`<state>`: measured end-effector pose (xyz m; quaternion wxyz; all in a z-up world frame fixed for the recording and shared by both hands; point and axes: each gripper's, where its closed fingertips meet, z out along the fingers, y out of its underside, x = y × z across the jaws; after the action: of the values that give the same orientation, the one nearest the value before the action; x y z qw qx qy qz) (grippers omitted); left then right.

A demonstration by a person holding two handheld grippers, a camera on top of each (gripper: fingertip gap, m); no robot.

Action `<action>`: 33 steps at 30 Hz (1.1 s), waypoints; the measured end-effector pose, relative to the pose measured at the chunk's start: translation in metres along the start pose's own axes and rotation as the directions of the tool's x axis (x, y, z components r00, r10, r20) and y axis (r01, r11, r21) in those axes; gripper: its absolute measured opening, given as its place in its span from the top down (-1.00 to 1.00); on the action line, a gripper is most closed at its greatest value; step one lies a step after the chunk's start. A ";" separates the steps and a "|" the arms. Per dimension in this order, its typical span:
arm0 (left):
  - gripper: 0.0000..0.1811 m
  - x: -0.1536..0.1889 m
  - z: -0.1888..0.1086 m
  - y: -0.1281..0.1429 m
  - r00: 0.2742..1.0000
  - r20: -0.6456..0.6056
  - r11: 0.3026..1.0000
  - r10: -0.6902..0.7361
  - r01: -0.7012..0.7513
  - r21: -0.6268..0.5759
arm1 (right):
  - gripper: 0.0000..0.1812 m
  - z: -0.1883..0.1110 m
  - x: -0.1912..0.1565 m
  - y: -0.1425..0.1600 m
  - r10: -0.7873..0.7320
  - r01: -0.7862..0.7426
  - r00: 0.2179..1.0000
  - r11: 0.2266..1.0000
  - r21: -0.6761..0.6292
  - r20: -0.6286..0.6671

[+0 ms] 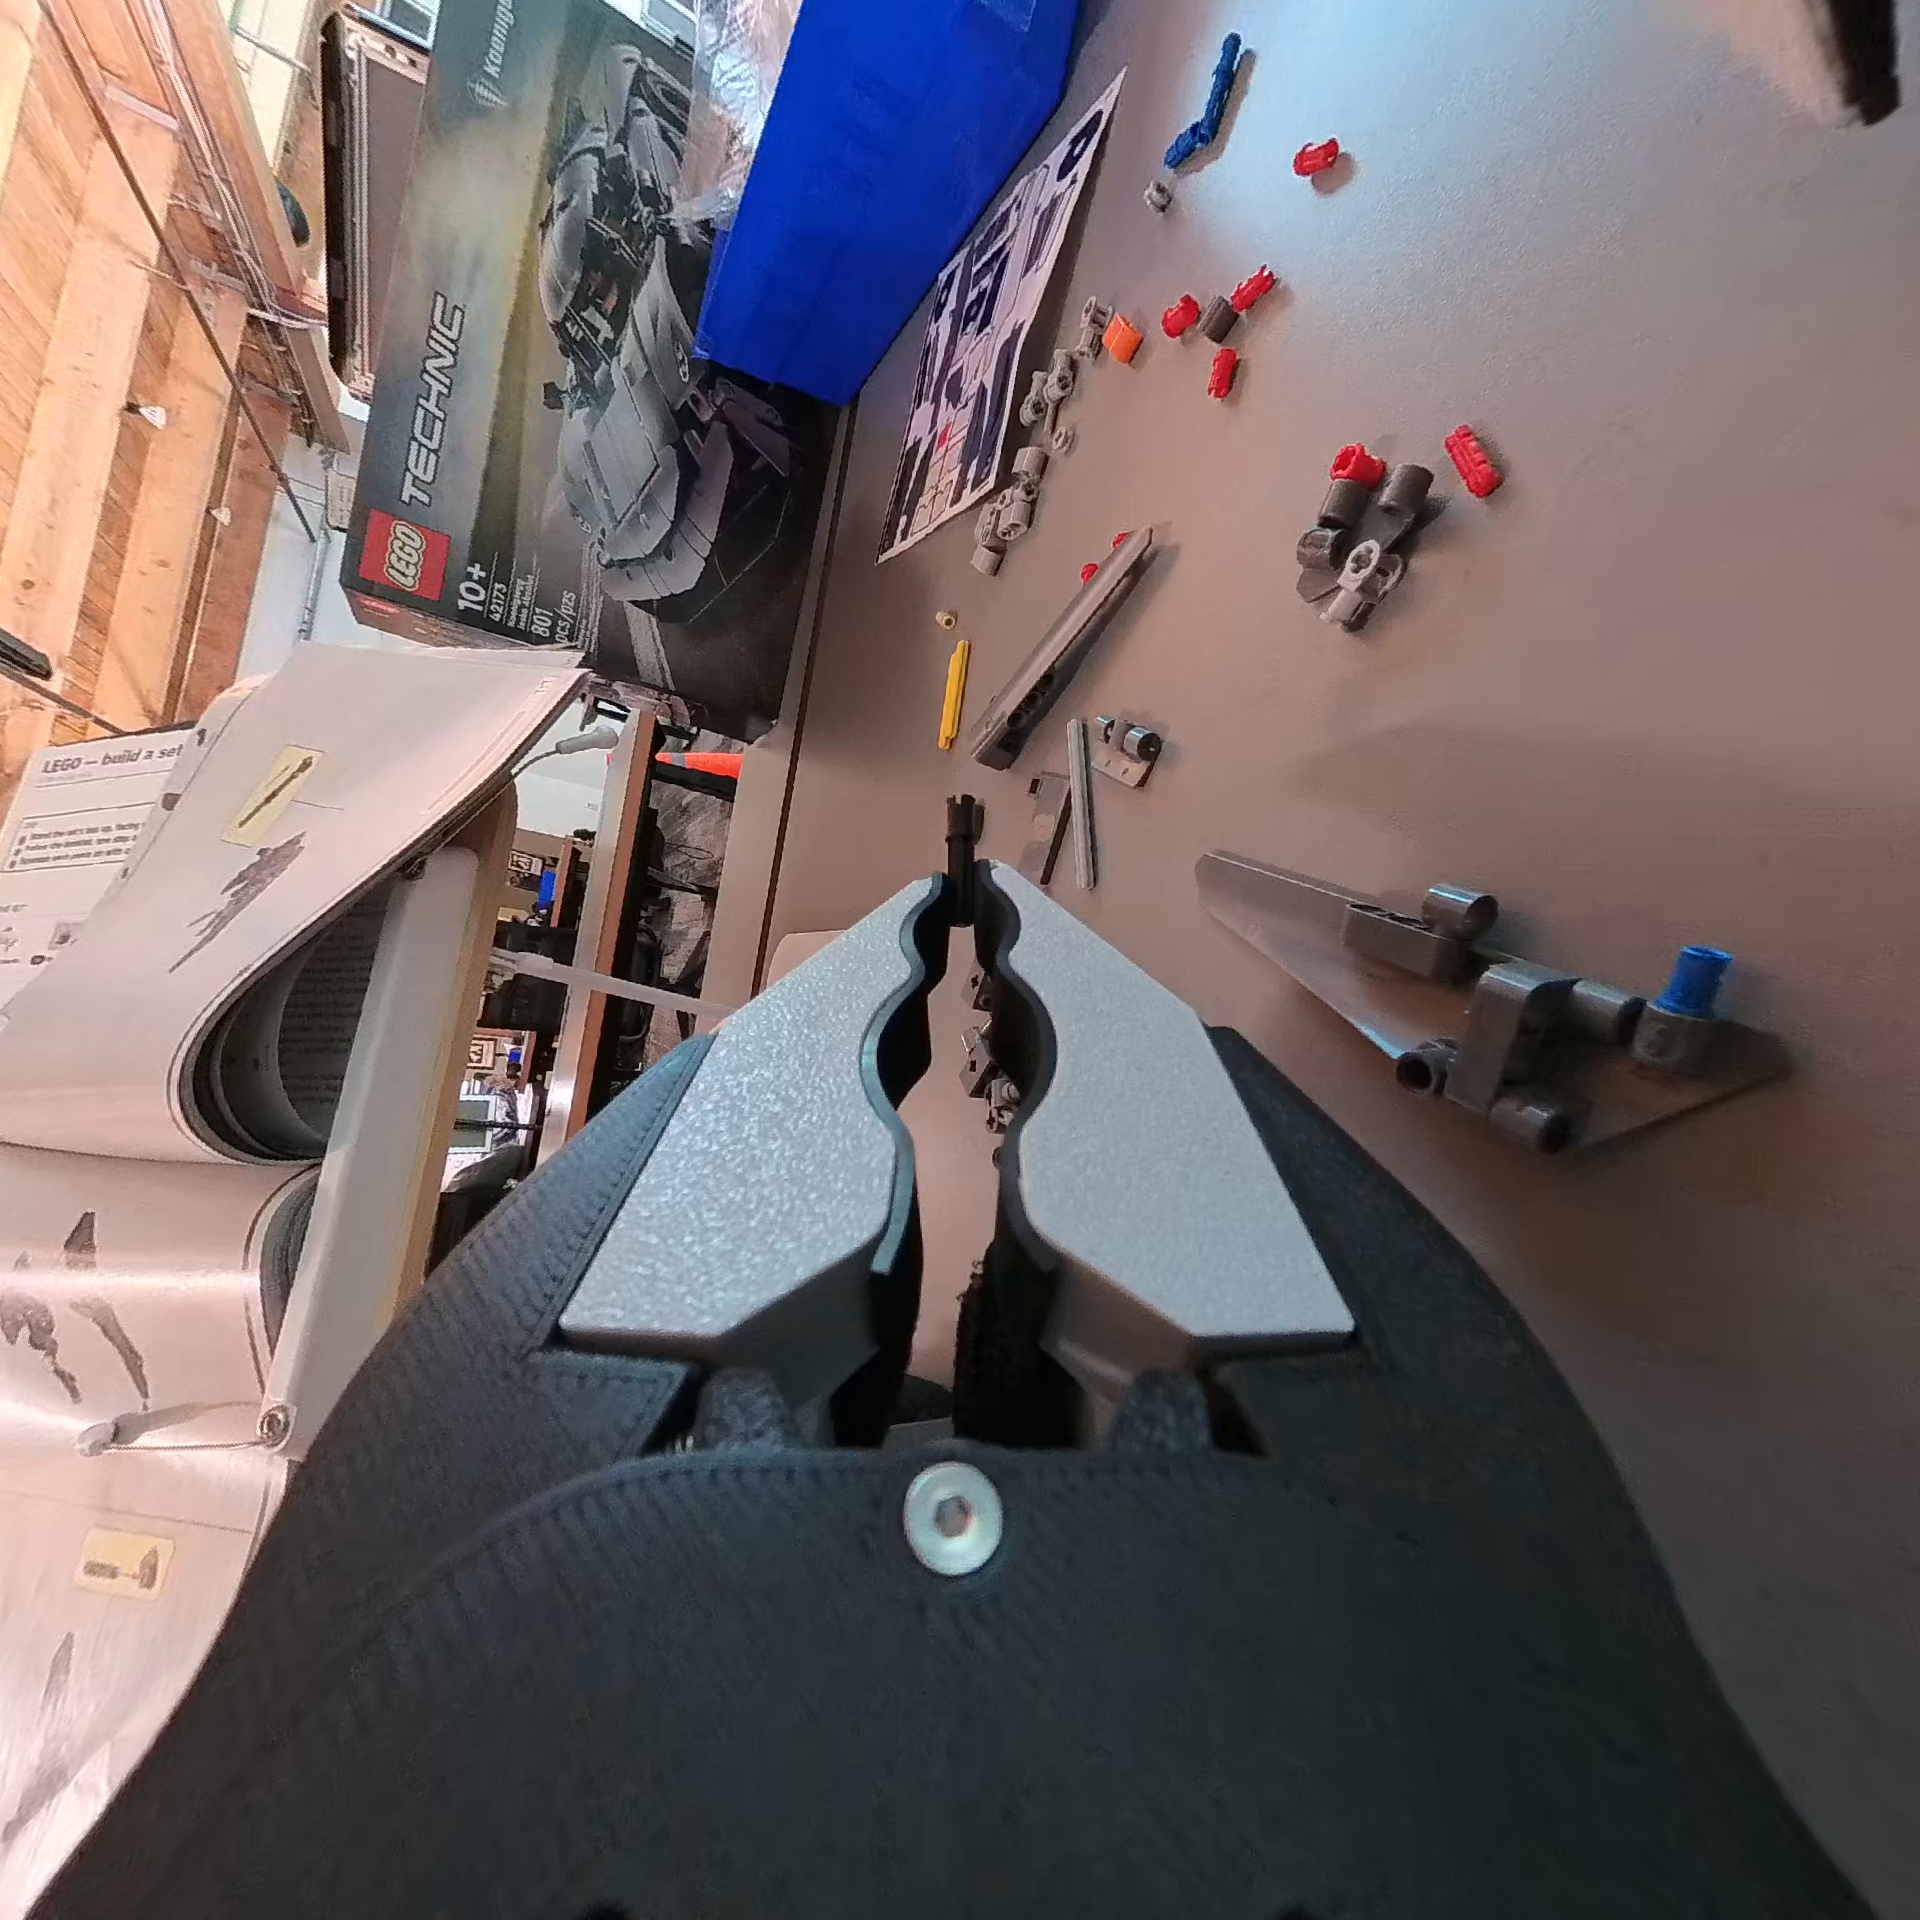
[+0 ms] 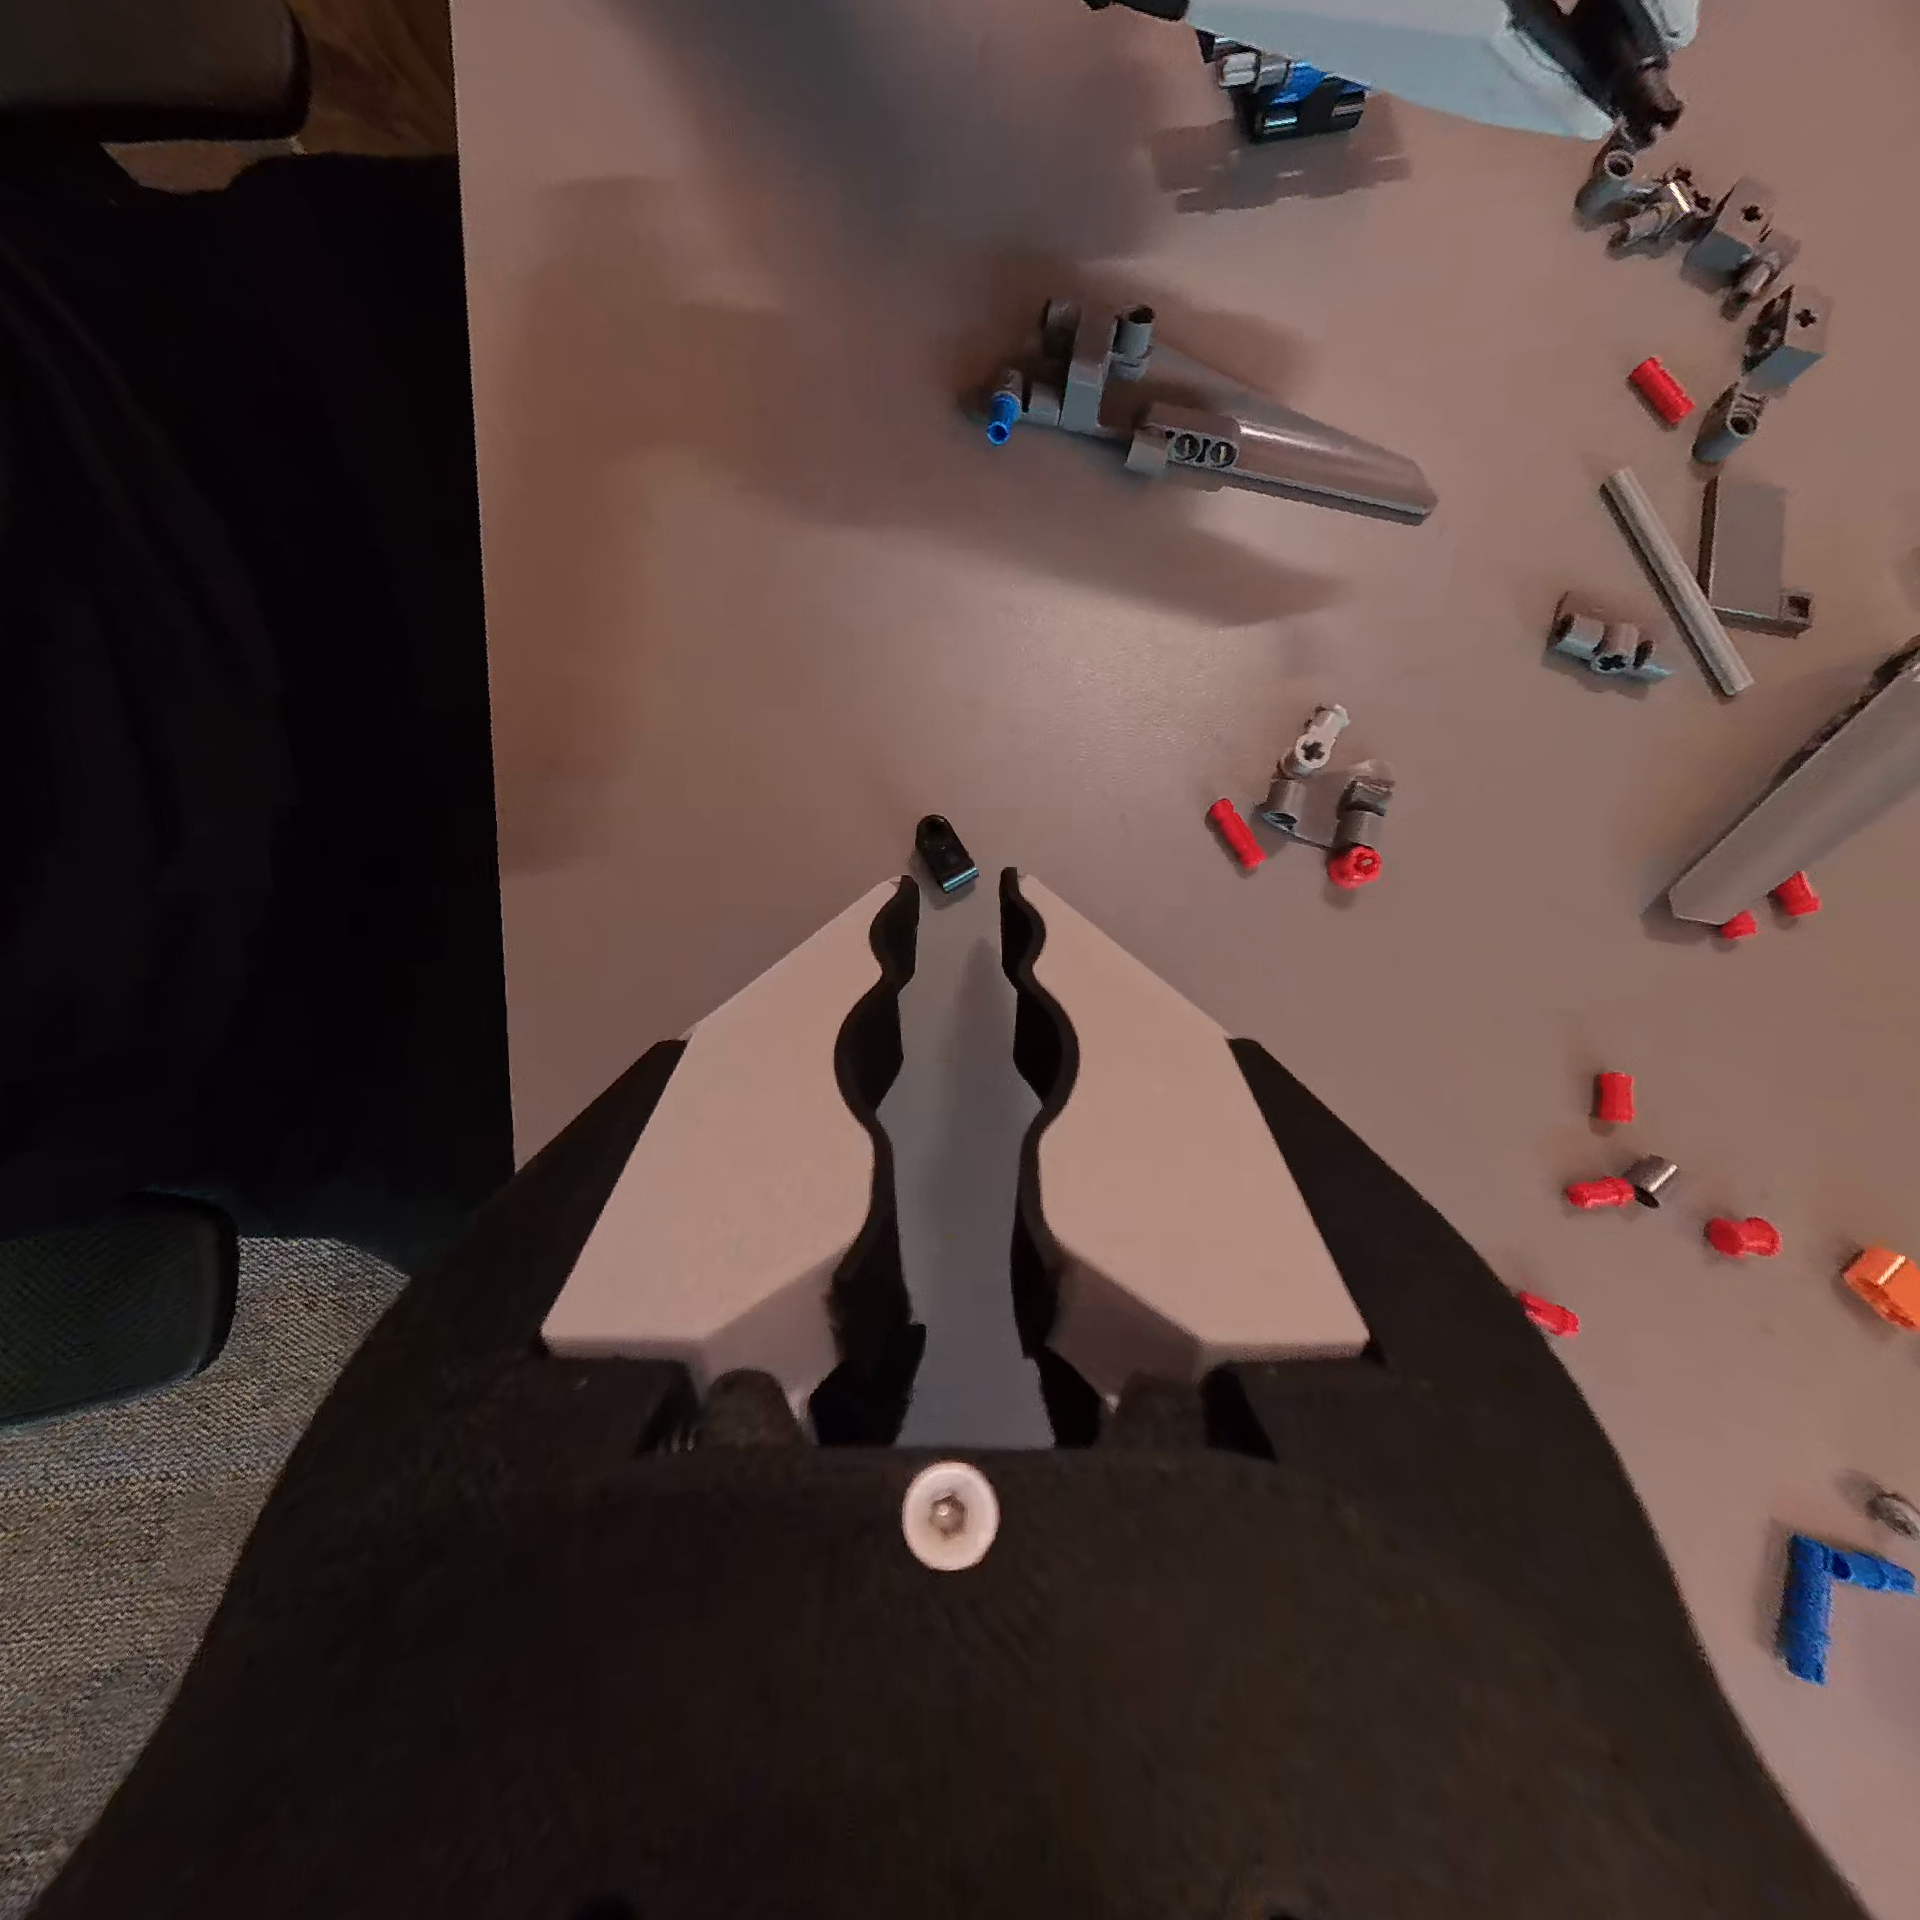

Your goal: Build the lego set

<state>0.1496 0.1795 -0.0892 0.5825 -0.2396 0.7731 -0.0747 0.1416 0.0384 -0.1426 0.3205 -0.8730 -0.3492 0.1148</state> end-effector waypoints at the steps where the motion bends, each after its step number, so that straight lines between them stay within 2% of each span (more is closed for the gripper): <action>1: 0.99 0.000 0.000 0.000 1.000 -0.001 1.000 0.001 -0.001 -0.001 | 0.86 0.002 -0.001 0.000 -0.014 0.014 1.000 1.000 -0.004 -0.001; 8: 0.99 0.001 0.000 0.000 1.000 -0.003 1.000 0.002 -0.002 0.000 | 0.92 0.013 0.002 0.002 -0.057 0.056 0.998 0.998 -0.040 -0.007; 11: 1.00 0.001 0.001 0.000 1.000 -0.006 1.000 0.002 -0.002 0.000 | 0.94 0.014 -0.001 0.002 -0.060 0.062 0.998 0.996 -0.056 0.031; 18: 0.99 0.002 0.001 0.000 1.000 -0.012 1.000 0.004 -0.004 0.001 | 0.95 0.009 -0.011 0.004 -0.048 0.094 0.976 0.973 -0.212 0.211; 25: 1.00 0.004 0.001 0.000 1.000 -0.022 1.000 0.006 -0.006 0.004 | 0.94 0.013 -0.015 0.004 0.022 0.179 0.911 0.879 -0.443 0.412; 29: 0.99 0.004 0.000 0.000 1.000 -0.022 1.000 0.007 -0.007 0.004 | 0.89 0.023 -0.004 -0.007 0.037 0.193 0.908 0.848 -0.493 0.418; 33: 0.99 0.001 -0.002 0.000 1.000 -0.018 1.000 0.000 0.000 0.010 | 0.80 0.024 0.008 -0.015 0.024 0.159 0.932 0.869 -0.469 0.362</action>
<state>0.1476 0.1788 -0.0890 0.5766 -0.2359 0.7781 -0.0806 0.1297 0.0637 -0.1512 0.0238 -0.8771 -0.4496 0.1670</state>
